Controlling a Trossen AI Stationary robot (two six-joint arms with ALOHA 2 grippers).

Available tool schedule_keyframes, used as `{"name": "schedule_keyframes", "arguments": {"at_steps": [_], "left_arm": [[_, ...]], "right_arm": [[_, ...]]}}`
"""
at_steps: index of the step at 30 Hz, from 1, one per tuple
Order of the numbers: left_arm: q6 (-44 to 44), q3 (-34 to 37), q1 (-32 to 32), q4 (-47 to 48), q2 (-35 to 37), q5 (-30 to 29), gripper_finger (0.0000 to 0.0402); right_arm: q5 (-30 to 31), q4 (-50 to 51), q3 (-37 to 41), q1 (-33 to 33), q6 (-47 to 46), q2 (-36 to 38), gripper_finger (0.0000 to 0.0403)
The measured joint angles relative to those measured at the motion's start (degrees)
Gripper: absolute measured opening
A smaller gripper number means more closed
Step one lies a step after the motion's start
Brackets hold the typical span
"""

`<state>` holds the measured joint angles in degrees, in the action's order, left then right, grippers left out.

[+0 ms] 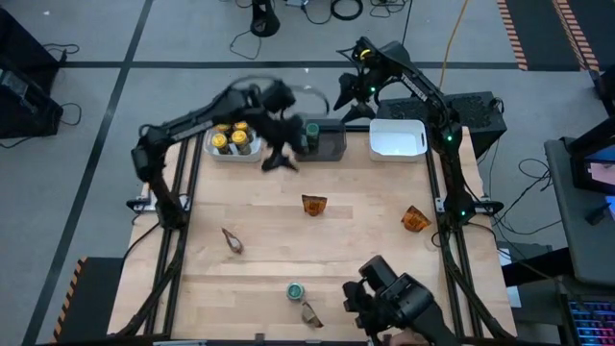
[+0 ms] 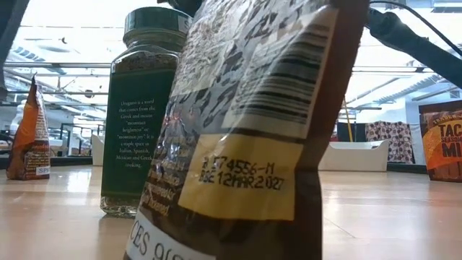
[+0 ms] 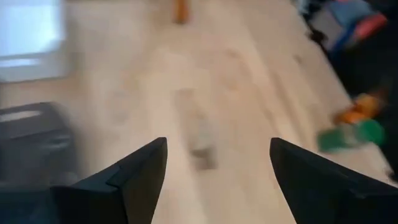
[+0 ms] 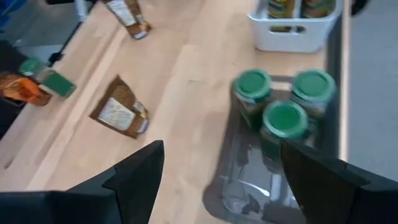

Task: Sort spices by type
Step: Put the green seasoning bottle into the black bin

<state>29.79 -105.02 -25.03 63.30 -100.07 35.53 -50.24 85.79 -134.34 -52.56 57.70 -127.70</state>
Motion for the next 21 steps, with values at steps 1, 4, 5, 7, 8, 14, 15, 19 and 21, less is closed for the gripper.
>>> {"name": "schedule_keyframes", "arguments": {"at_steps": [1, 4, 5, 7, 8, 14, 15, 19, 21], "left_arm": [[-0.9, 1.9, 2.0, -0.2, 1.4, -0.5, 0.0287], [-4.8, 7.0, 8.1, -1.2, 4.9, -3.1, 0.0287], [-6.8, 8.7, 10.0, -1.9, 6.1, -4.9, 0.0287], [-11.1, 11.5, 13.6, -3.4, 7.6, -9.1, 0.0287], [-13.3, 12.9, 15.3, -4.1, 8.3, -10.9, 0.0287], [-24.2, 16.7, 25.5, -8.4, 9.4, -19.3, 0.0287], [-25.7, 16.7, 27.3, -8.6, 9.4, -21.1, 0.0287], [-30.9, 16.7, 34.2, -12.6, 8.8, -25.7, 0.0287], [-33.7, 16.7, 37.4, -14.5, 8.6, -26.7, 0.0287]], "right_arm": [[-0.5, 0.3, 0.0, 0.5, 0.4, 0.0, 0.0302], [-0.9, 0.5, 0.0, 1.8, 1.0, 0.0, 0.0302], [-0.9, 0.6, 0.0, 2.3, 1.2, 0.0, 0.0302], [-0.9, 0.7, 0.0, 2.9, 1.2, 0.0, 0.0302], [-0.9, 0.8, 0.0, 3.2, 1.0, 0.0, 0.0302], [-0.9, 3.4, 0.0, 4.3, 0.0, 0.0, 0.0302], [-1.1, 4.0, 0.0, 4.6, -0.1, 0.0, 0.0302], [-1.5, 4.2, 0.7, 6.2, -2.4, 0.0, 0.0302], [-1.2, 4.2, 1.6, 7.0, -3.4, 0.0, 0.0302]]}}
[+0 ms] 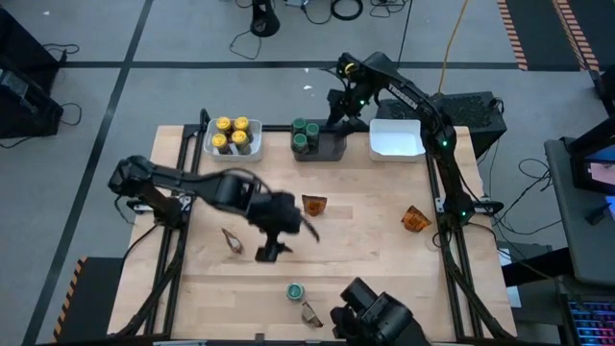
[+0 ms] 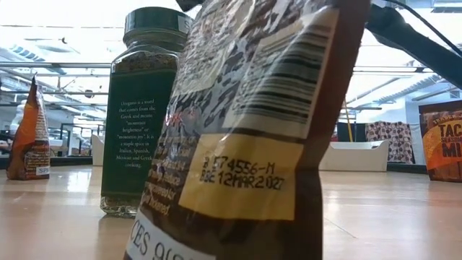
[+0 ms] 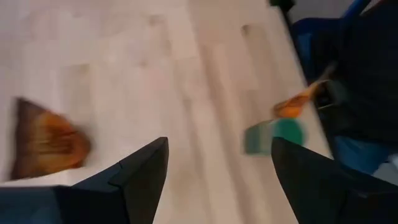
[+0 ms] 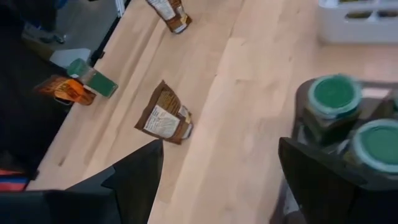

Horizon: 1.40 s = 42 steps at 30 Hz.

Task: Sort spices by type
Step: Put the green seasoning bottle into the black bin

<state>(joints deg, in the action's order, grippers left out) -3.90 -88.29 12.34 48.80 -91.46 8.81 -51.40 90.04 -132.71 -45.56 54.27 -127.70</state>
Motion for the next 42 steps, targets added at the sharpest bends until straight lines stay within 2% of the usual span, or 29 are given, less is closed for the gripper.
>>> {"name": "schedule_keyframes", "arguments": {"at_steps": [6, 10, 13, 15, 19, 23, 26, 28, 31, 36, 42], "left_arm": [[-9.9, 0.0, 8.4, -5.2, -1.5, -7.3, 0.0287], [-15.9, 0.0, 12.4, -8.1, -3.4, -10.1, 0.0287], [-19.2, 0.0, 14.5, -10.4, -5.3, -10.6, 0.0287], [-20.9, 0.0, 15.4, -11.0, -6.3, -10.8, 0.0287], [-23.1, -0.1, 16.4, -11.9, -8.3, -12.8, 0.0287], [-24.4, -0.1, 17.1, -12.3, -10.7, -13.6, 0.0287], [-25.7, -0.1, 17.3, -12.2, -12.7, -13.6, 0.0287], [-25.8, 0.0, 17.4, -12.2, -13.9, -13.2, 0.0287], [-25.8, 0.0, 17.3, -12.3, -14.3, -13.1, 0.0287], [-24.0, 0.0, 17.3, -12.3, -14.6, -14.0, 0.0287], [-20.8, 0.0, 17.6, -11.8, -15.5, -15.4, 0.0287]], "right_arm": [[-1.4, 0.0, 4.7, 0.6, -1.6, 0.1, 0.0302], [-4.4, -0.1, 13.5, 1.0, 0.5, 4.2, 0.0302], [-6.4, -1.4, 22.9, 1.3, 2.5, 10.9, 0.0302], [-7.4, -6.3, 29.9, 1.5, 1.4, 17.0, 0.0302], [-7.0, -21.8, 43.6, 2.4, -8.3, 31.7, 0.0302], [-1.7, -39.7, 56.9, 5.6, -22.1, 46.9, 0.0302], [7.9, -51.3, 66.3, 10.0, -31.3, 57.3, 0.0302], [14.3, -56.2, 71.6, 13.0, -35.0, 63.1, 0.0302], [20.3, -60.5, 78.0, 16.1, -37.5, 70.3, 0.0302], [23.1, -62.5, 84.3, 17.6, -40.3, 77.3, 0.0302], [23.1, -62.0, 87.3, 17.6, -43.0, 79.0, 0.0302]]}}
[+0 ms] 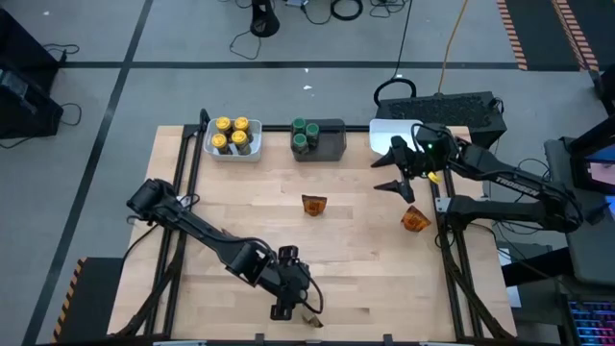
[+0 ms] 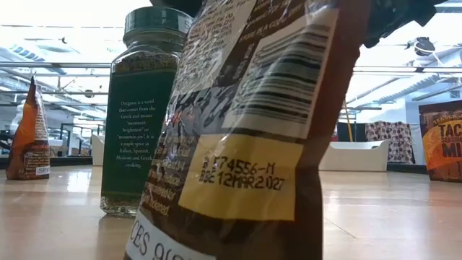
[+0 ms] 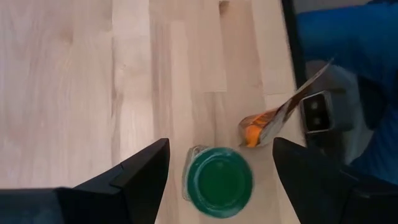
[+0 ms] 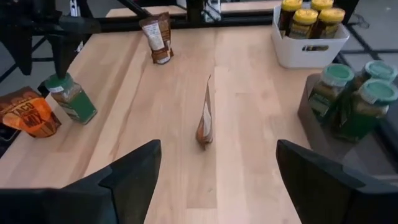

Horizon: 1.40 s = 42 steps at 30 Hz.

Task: Sort spices by type
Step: Put the green seasoning bottle into the black bin

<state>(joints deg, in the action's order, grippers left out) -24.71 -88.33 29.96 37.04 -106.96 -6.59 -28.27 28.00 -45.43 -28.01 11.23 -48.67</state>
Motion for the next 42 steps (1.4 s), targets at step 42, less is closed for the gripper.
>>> {"name": "schedule_keyframes", "arguments": {"at_steps": [42], "left_arm": [[1.5, 0.6, -0.3, 3.5, -4.5, -0.1, 0.0212]], "right_arm": [[0.0, 0.5, 0.1, 0.0, 0.4, -0.6, 0.0302]]}}
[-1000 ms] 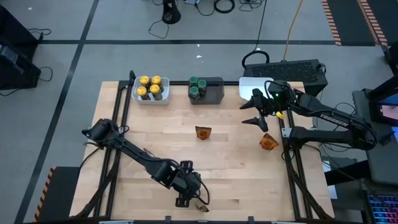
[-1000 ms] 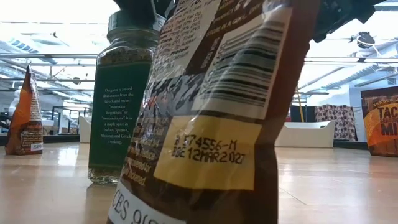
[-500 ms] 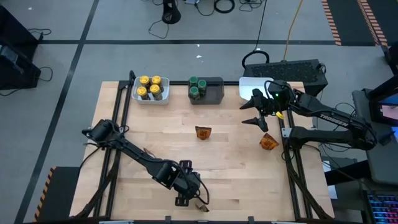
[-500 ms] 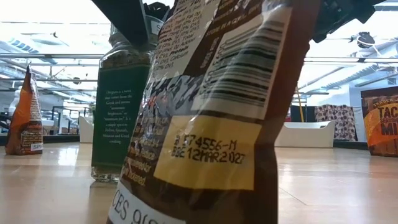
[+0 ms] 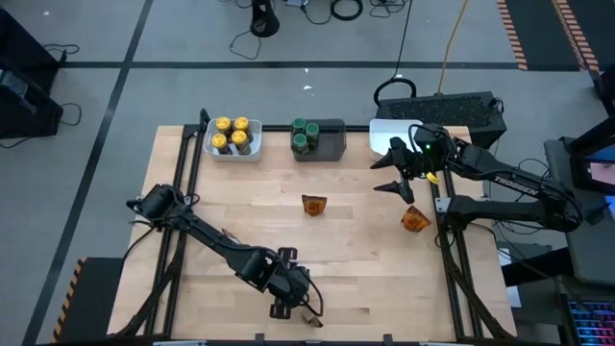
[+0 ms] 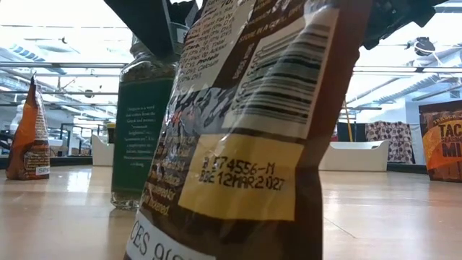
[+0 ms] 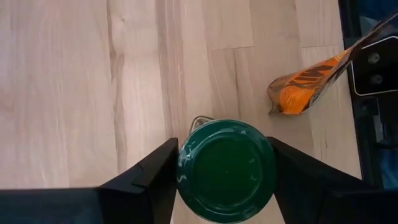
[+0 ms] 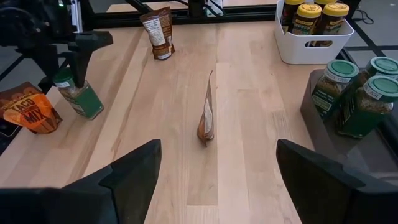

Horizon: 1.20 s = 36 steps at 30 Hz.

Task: Sort spices by type
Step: Put the green seasoning bottle into the black bin

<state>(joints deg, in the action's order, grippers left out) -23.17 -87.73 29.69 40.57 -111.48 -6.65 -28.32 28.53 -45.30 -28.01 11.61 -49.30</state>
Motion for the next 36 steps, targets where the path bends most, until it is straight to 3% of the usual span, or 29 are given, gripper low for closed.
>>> {"name": "schedule_keyframes", "arguments": {"at_steps": [10, 21, 29, 36], "left_arm": [[6.2, -3.2, -8.0, 6.0, 4.3, 0.1, 0.0212], [22.0, -6.3, -29.8, 8.2, 9.4, 3.8, 0.0212], [34.1, -12.4, -45.3, 2.3, 9.6, 8.5, 0.0212], [37.3, -12.9, -55.6, -3.6, 8.5, 14.7, 0.0212]], "right_arm": [[0.0, 0.5, 0.0, 0.0, 2.1, 0.0, 0.0302], [0.0, 1.5, 0.0, 0.0, 1.6, 0.0, 0.0302], [0.0, 1.8, 0.0, 0.0, 1.5, 0.0, 0.0302], [0.0, 1.7, 0.0, 0.0, 1.5, 0.0, 0.0302]]}}
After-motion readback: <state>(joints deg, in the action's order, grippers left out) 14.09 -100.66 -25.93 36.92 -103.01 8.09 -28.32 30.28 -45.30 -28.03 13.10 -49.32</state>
